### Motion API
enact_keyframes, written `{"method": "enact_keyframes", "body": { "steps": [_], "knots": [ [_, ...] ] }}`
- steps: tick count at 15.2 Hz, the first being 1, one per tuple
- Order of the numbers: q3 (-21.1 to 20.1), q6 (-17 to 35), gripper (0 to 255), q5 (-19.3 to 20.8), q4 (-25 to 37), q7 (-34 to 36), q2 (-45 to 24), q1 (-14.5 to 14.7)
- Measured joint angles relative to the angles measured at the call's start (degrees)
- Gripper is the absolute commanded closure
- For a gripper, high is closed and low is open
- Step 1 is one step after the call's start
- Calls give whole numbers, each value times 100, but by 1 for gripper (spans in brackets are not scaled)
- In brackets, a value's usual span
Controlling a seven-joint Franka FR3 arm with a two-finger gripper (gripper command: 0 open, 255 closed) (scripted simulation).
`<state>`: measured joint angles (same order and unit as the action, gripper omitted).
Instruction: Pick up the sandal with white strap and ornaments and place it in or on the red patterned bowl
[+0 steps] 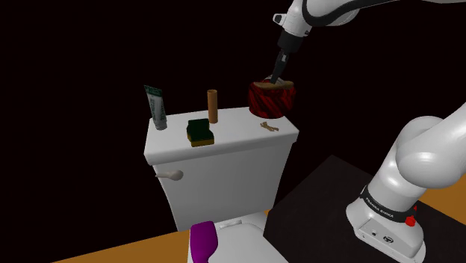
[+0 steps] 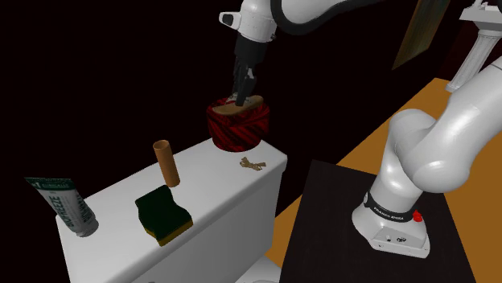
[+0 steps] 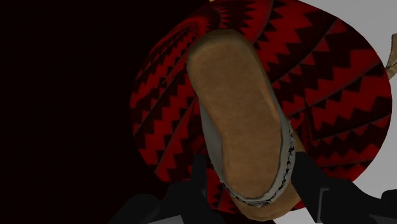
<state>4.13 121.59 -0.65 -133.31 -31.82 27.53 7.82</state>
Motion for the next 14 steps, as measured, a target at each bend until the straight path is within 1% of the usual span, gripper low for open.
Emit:
{"method": "enact_keyframes", "body": {
  "steps": [1, 7, 9, 11, 14],
  "knots": [
    [0, 3, 0, 0, -1, 0, -1, 0],
    [2, 3, 0, 1, -23, 0, -12, -2],
    [8, -217, 0, 8, 100, -5, 88, -10],
    [-8, -582, 0, 15, 378, 16, 180, -11],
    [-6, -727, 0, 17, 474, 13, 224, -14]
  ]
}}
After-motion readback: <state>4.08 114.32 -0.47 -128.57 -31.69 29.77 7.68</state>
